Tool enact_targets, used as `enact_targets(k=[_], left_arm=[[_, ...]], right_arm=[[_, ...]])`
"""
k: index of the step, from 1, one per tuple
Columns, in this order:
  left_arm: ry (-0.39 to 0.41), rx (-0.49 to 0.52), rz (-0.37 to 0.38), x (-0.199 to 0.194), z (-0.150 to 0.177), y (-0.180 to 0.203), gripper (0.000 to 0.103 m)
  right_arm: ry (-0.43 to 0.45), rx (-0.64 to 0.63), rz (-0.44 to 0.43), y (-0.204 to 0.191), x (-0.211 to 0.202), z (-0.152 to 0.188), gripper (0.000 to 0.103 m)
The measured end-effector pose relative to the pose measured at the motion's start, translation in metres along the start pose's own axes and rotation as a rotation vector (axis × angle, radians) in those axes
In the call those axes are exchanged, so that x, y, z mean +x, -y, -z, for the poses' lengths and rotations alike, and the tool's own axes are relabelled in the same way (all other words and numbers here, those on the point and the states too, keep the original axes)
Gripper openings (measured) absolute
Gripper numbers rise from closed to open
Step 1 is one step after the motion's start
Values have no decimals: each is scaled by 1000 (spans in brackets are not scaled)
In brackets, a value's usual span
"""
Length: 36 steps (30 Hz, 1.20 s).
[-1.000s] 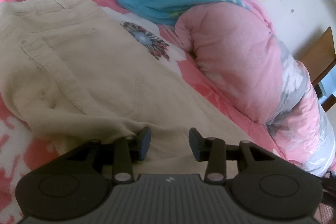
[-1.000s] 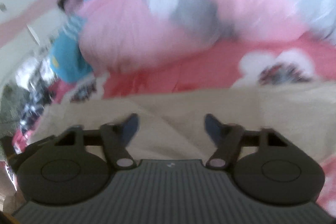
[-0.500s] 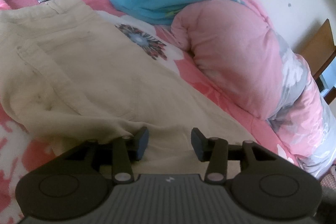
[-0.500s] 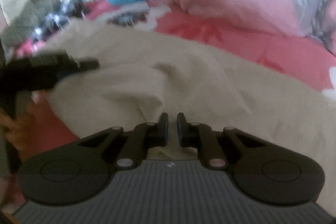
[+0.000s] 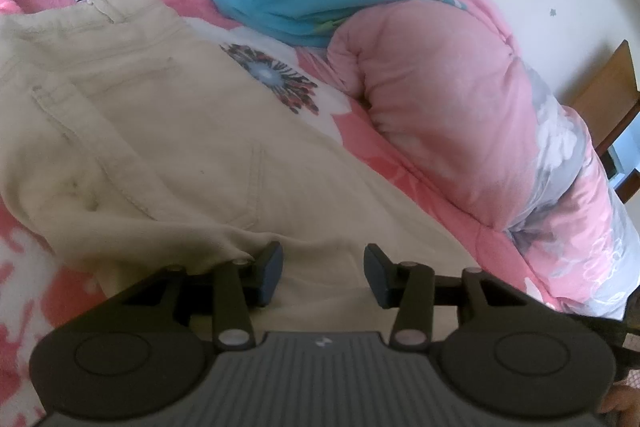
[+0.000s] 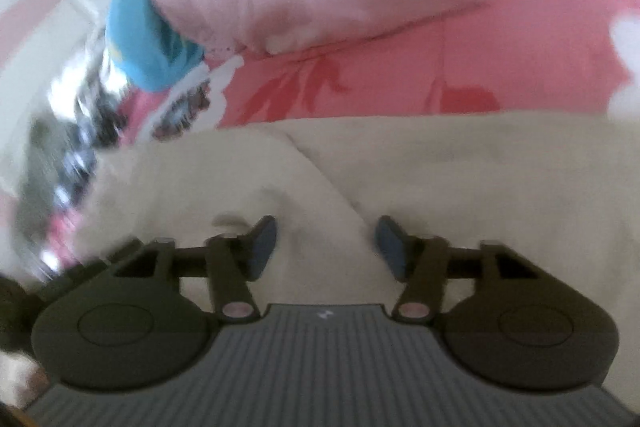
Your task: Fold clothes
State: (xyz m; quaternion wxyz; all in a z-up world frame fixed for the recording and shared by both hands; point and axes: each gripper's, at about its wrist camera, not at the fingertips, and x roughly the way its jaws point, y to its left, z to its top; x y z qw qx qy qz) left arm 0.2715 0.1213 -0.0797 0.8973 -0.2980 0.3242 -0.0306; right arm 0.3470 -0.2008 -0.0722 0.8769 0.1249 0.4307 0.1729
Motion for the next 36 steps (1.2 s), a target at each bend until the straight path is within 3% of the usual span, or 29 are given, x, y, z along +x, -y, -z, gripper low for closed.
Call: enact_targets(k=[1, 4, 7, 10, 14, 17, 21, 25, 28, 31, 34, 36], left_arm=[[0, -2, 2, 0, 0, 0, 46], [0, -4, 1, 0, 0, -1, 46], [1, -2, -2, 0, 0, 0, 47], [0, -4, -1, 0, 1, 0, 47], [-3, -9, 7, -1, 0, -1, 47], [-5, -13, 9, 0, -1, -2, 47], [-7, -14, 11, -1, -2, -4, 47], [-10, -22, 17, -1, -3, -5, 47], [-11, -25, 17, -1, -3, -5, 47], [-11, -23, 14, -1, -3, -4, 47], [-10, -23, 13, 0, -3, -4, 47], [-9, -20, 11, 0, -2, -3, 47]], right_arm=[[13, -37, 27, -6, -2, 1, 4], [137, -183, 77, -32, -22, 5, 3], [252, -513, 79, -80, -31, 35, 3], [179, -698, 19, -113, -21, 75, 8], [121, -842, 84, -130, -9, 113, 12], [158, -797, 45, -131, -33, 110, 26], [197, -708, -73, -117, -70, 89, 31], [210, -496, -141, -80, -76, 52, 39], [217, -261, -124, -36, -65, 24, 39], [166, -99, -77, 2, -44, 13, 39], [85, -79, -60, 9, -23, 16, 38], [48, -135, -84, -4, -14, 27, 38]])
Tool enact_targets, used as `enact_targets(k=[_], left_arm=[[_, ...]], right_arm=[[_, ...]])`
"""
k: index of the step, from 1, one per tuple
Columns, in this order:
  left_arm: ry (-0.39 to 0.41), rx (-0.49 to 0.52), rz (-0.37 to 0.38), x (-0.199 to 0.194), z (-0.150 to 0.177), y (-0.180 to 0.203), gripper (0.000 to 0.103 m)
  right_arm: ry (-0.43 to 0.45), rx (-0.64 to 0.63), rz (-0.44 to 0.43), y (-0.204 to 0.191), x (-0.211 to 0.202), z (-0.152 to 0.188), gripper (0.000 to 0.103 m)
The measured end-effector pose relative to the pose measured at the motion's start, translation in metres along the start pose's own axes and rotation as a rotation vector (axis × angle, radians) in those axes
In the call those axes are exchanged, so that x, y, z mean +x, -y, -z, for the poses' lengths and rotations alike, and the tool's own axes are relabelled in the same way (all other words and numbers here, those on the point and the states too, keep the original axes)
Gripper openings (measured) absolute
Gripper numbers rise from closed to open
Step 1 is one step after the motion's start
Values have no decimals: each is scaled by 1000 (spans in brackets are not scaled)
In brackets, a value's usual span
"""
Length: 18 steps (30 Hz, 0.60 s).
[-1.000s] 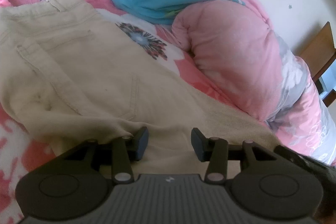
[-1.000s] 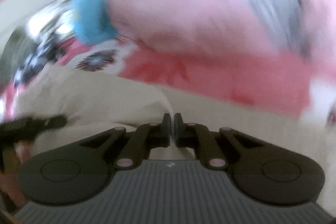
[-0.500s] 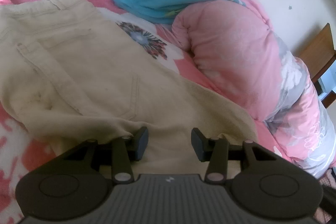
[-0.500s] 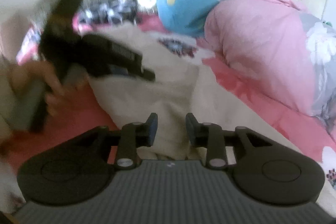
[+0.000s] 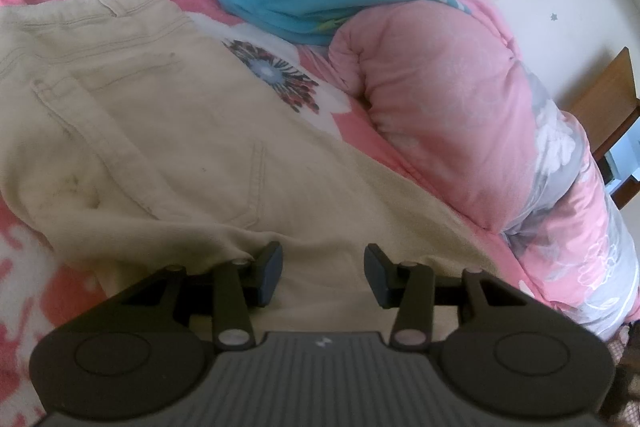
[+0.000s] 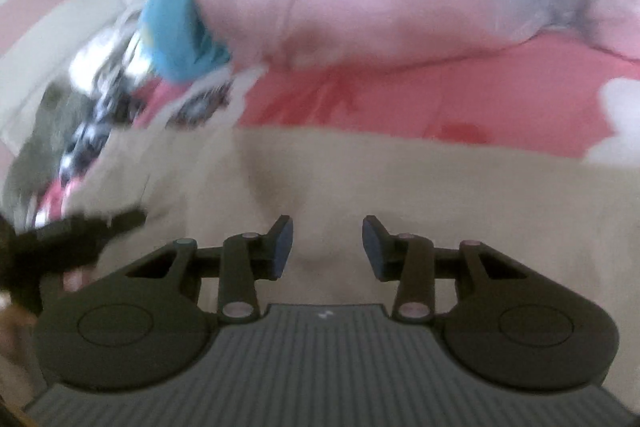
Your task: Fold clothes
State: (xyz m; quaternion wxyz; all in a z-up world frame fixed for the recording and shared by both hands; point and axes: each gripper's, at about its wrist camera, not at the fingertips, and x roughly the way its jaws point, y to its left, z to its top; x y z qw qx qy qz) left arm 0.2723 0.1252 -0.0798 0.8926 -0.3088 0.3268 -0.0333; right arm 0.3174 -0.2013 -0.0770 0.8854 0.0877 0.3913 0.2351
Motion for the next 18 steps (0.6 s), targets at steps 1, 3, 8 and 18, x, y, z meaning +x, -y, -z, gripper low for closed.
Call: enact_targets(k=[1, 3, 8, 18], left_arm=[[1, 2, -2, 0, 0, 0, 47], [3, 8, -6, 1, 1, 1, 47], [5, 10, -8, 0, 2, 1, 48], [-7, -13, 12, 1, -1, -2, 48]], right_arm=[[-4, -51, -9, -13, 3, 5, 38], [-3, -178, -2, -42, 5, 17, 38], [-22, -542, 101, -102, 5, 44, 47], [-56, -624, 118, -120, -13, 3, 57]])
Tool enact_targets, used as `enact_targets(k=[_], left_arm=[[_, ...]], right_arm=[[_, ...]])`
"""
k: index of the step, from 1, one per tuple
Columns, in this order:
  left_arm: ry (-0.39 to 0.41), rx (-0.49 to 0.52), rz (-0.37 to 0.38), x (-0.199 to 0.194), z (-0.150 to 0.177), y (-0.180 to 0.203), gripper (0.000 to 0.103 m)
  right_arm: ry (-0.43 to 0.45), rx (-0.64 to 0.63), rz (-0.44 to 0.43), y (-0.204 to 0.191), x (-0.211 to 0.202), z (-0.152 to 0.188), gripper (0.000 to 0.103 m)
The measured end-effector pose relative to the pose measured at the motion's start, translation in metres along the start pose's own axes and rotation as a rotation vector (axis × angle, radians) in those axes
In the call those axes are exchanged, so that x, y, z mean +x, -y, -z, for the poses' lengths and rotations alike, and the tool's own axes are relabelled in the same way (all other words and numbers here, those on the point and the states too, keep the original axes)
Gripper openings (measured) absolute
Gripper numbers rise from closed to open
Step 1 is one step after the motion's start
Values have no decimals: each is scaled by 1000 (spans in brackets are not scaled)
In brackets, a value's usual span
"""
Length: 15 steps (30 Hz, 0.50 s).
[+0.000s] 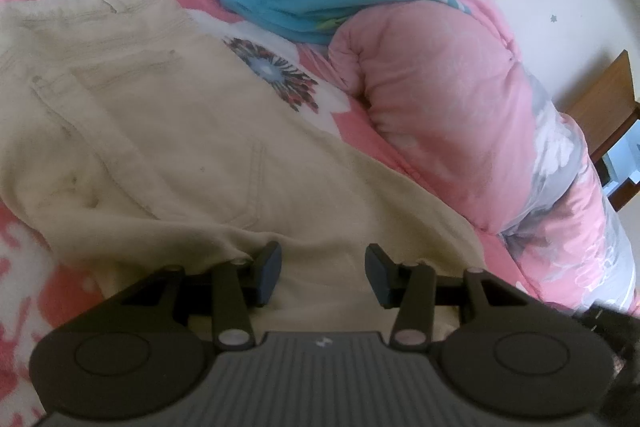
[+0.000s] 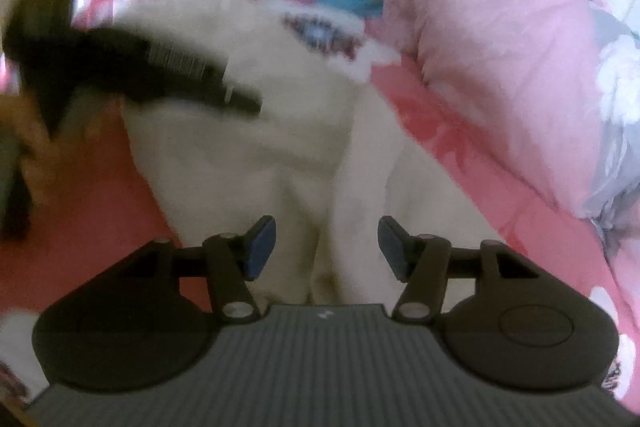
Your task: Fold clothes
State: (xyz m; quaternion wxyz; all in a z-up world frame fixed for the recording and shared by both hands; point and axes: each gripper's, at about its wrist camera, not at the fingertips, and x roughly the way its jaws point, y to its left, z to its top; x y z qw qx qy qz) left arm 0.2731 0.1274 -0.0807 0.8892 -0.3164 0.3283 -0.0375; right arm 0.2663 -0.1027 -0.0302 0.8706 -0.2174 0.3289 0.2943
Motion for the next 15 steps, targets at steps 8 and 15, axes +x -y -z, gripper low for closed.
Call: enact_targets(k=[8, 15], left_arm=[[0, 2, 0, -1, 0, -1, 48], [8, 25, -17, 1, 2, 2, 48]], right_arm=[[31, 289, 13, 104, 11, 13, 59], [5, 283, -209, 87, 34, 43, 59]])
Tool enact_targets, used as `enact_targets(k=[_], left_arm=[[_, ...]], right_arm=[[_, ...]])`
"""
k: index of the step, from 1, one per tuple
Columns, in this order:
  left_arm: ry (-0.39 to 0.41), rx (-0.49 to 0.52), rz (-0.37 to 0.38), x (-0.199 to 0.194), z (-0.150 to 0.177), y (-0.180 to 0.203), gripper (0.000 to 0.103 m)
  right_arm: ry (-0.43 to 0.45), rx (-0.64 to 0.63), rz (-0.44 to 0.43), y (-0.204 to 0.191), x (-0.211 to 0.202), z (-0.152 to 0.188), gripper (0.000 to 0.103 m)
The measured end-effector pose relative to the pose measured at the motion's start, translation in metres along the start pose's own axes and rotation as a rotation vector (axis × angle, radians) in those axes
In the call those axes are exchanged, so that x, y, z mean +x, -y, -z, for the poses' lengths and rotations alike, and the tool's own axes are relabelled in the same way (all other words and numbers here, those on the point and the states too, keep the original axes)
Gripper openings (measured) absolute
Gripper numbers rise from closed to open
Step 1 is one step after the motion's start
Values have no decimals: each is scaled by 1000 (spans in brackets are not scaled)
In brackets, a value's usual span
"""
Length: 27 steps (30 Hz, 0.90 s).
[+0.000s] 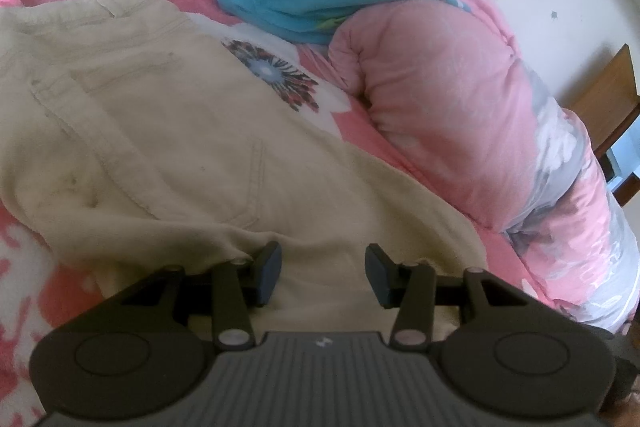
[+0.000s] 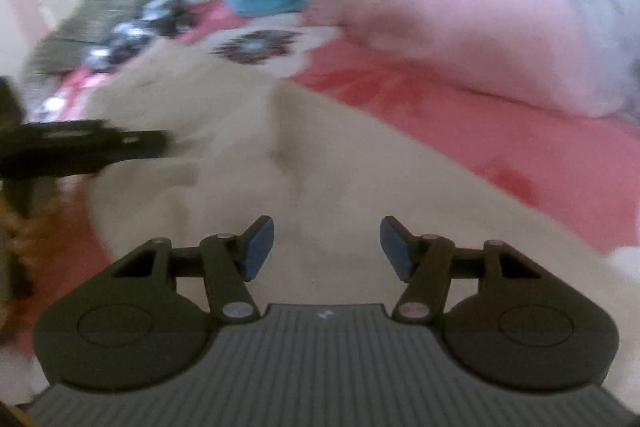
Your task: Fold clothes
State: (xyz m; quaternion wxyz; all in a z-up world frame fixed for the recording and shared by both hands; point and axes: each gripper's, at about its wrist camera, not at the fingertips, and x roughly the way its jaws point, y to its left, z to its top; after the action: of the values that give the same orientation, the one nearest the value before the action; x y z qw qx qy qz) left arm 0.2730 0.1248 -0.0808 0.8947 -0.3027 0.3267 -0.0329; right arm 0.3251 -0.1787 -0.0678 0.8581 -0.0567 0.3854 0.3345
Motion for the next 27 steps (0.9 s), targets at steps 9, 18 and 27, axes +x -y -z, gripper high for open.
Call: enact_targets(k=[9, 18, 27], left_arm=[[6, 13, -9, 2, 2, 1, 49], [4, 7, -3, 2, 2, 1, 49], [-5, -9, 12, 1, 0, -2, 49]], right_arm=[[-16, -27, -25, -12, 18, 5, 59], [-32, -157, 84, -57, 14, 14, 29], [-62, -280, 159, -97, 8, 25, 4]])
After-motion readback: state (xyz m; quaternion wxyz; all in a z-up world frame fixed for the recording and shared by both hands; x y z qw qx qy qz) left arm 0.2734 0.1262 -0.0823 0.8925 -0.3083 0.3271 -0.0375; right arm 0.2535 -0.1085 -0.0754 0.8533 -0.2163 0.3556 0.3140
